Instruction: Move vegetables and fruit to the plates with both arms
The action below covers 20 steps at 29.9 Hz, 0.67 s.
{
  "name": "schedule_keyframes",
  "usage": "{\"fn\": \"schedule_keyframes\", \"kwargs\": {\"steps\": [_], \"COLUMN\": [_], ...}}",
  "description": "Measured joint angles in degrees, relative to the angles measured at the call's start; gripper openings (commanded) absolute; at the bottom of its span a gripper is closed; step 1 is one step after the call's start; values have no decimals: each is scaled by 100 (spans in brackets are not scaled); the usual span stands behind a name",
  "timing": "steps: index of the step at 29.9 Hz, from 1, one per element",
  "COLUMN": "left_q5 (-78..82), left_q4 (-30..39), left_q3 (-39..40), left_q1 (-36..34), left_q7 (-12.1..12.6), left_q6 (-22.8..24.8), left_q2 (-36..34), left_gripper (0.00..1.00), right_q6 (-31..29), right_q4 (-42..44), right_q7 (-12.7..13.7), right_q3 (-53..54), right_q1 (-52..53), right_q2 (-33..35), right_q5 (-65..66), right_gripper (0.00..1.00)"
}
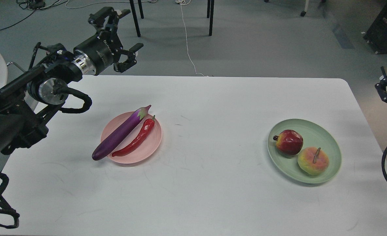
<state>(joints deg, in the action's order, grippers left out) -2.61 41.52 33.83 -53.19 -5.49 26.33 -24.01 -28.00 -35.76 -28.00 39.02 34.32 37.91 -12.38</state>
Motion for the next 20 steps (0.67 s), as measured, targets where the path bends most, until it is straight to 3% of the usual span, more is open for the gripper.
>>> {"fn": "schedule_keyframes", "kwargs": {"steps": [5,11,15,20], "left_q5": [-401,-608,-674,-989], "left_q4": [-772,-1731,-1977,-2008], "left_q3": [571,966,1007,1045], "left_q1": [208,315,315,332], "left_q7": [-11,18,6,-6], "left_q6": [161,166,168,168], "left_q2": [243,722,926,981], "left_gripper": [98,98,98,98], "right_q6": [0,0,0,0], "right_q4": [160,535,1188,1373], "right_q7": [19,255,337,484], "right_q3": [186,509,554,499], "right_q1": [117,384,640,714], "right_q2": [-633,-1281,-1779,-1922], "right_q5": [-14,-17,-17,-13], "right_gripper": [99,99,99,99]}}
